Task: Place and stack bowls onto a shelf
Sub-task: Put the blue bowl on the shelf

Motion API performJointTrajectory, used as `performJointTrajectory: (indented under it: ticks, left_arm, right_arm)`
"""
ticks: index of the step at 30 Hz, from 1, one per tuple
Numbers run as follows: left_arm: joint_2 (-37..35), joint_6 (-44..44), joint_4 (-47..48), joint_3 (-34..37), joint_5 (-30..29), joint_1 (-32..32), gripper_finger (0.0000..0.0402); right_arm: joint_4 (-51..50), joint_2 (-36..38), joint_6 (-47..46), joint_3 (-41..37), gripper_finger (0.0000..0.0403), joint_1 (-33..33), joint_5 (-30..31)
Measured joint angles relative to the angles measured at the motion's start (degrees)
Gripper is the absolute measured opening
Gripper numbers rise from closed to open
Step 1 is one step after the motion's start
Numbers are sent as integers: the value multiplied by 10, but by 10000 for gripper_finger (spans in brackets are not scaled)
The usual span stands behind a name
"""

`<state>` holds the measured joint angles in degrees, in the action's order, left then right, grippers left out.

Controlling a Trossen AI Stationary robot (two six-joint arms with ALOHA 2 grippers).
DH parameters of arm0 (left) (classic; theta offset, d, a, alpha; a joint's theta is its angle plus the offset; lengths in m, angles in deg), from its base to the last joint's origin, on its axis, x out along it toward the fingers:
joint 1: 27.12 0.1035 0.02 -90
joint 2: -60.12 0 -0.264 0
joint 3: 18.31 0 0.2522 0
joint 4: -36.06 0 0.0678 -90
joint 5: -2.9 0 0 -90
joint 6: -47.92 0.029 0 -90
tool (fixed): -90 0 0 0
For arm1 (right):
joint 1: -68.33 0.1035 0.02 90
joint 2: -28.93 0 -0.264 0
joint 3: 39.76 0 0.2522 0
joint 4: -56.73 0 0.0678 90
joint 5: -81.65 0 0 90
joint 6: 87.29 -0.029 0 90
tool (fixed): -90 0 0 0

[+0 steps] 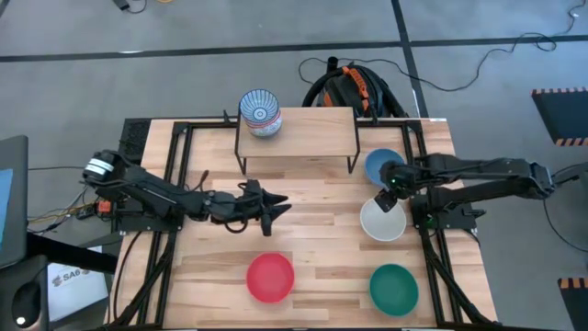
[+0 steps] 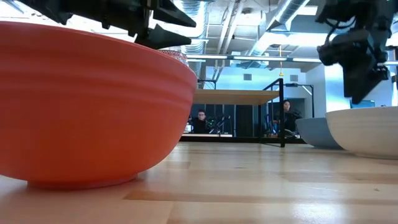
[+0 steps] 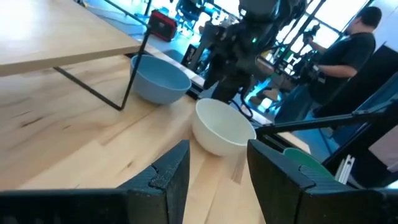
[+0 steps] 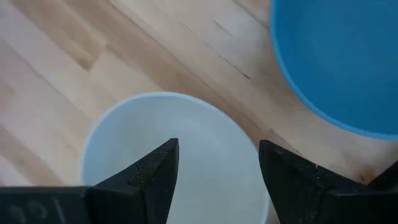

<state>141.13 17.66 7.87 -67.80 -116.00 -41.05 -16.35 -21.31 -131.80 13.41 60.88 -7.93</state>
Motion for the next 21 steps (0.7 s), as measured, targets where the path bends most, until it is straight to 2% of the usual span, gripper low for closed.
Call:
performJointTrajectory:
  ticks: [6, 15, 18, 21]
  left_arm:
    - [7, 1, -10, -11, -7, 1, 144]
    - [7, -6, -14, -11, -9, 12, 144]
    - [7, -8, -17, -11, -11, 12, 144]
    - [7, -10, -16, -11, -18, 10, 144]
  right_arm:
    - [52, -6, 49, -12, 249, -23, 86]
    - [140, -93, 161, -41, 246, -98, 87]
    - [150, -119, 165, -41, 227, -113, 87]
    - [158, -141, 166, -41, 184, -126, 87]
